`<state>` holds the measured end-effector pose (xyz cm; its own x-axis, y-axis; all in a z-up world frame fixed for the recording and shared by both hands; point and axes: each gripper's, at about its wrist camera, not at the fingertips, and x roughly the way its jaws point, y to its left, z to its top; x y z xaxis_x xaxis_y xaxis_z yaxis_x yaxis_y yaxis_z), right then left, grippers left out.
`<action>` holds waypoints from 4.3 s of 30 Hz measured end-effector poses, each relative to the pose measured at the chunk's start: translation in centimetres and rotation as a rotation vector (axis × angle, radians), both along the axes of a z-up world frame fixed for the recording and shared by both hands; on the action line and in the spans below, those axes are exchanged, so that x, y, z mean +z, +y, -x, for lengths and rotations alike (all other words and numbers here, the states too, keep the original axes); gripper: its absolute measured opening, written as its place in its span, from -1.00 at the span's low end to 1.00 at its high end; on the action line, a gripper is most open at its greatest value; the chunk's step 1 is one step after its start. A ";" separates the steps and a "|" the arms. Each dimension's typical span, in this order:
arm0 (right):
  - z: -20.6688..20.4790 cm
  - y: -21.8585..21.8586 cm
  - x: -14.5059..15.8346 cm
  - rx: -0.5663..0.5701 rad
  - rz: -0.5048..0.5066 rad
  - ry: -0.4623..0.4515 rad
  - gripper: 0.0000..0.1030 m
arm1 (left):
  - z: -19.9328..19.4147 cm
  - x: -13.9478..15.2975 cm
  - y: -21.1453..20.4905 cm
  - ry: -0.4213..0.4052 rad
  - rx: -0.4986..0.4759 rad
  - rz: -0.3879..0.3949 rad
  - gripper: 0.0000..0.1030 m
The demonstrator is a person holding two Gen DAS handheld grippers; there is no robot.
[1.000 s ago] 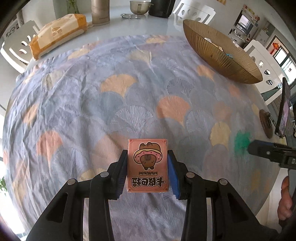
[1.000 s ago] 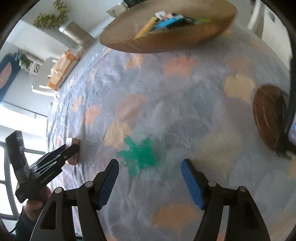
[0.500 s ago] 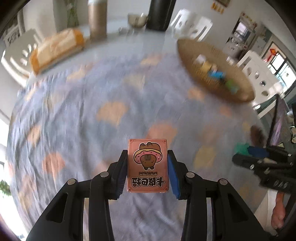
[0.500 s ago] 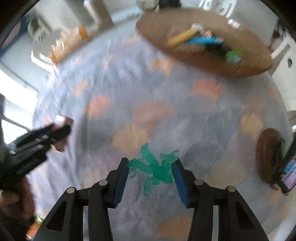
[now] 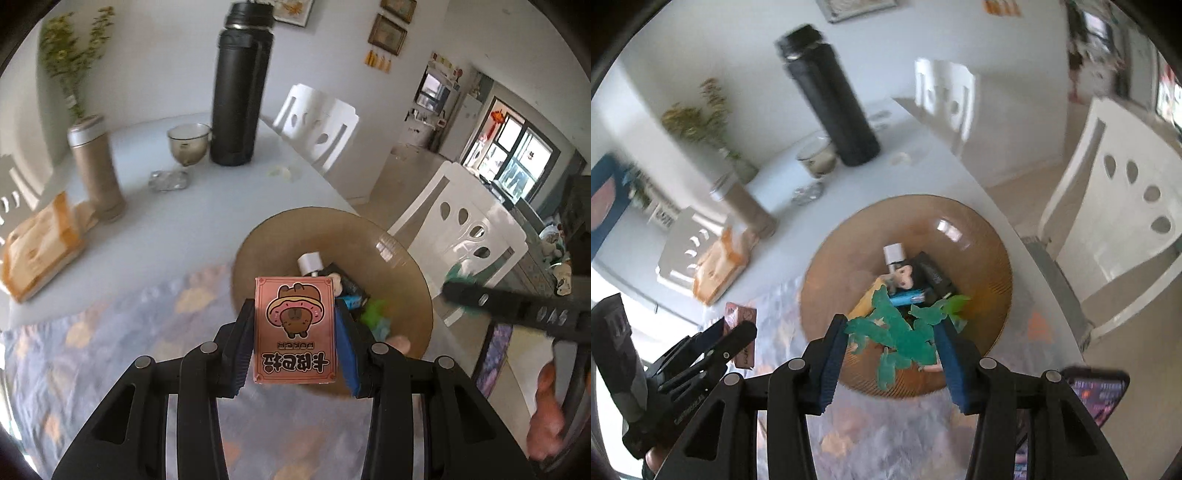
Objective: Organize rigid objects
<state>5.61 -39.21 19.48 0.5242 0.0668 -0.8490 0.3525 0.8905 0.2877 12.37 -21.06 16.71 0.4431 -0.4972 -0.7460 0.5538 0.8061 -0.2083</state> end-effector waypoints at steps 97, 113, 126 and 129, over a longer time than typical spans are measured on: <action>0.1 21.0 -12.8 0.281 0.094 0.296 0.29 | 4.2 -11.5 19.5 0.305 0.416 -0.254 0.49; 0.4 21.3 -13.6 0.317 0.203 0.240 0.29 | 5.3 -13.1 20.1 0.240 0.463 -0.285 0.49; 1.7 21.7 -16.3 0.328 0.269 0.198 0.65 | 8.2 -14.5 19.7 0.121 0.488 -0.274 0.75; 2.0 21.1 -16.9 0.312 0.277 0.172 0.89 | 7.9 -14.8 20.8 0.111 0.535 -0.256 1.00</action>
<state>3.57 -18.13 2.59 0.3646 -0.0425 -0.9302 0.0768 0.9969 -0.0154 4.42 -0.24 1.89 0.4947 -0.0252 -0.8687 0.0433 0.9991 -0.0044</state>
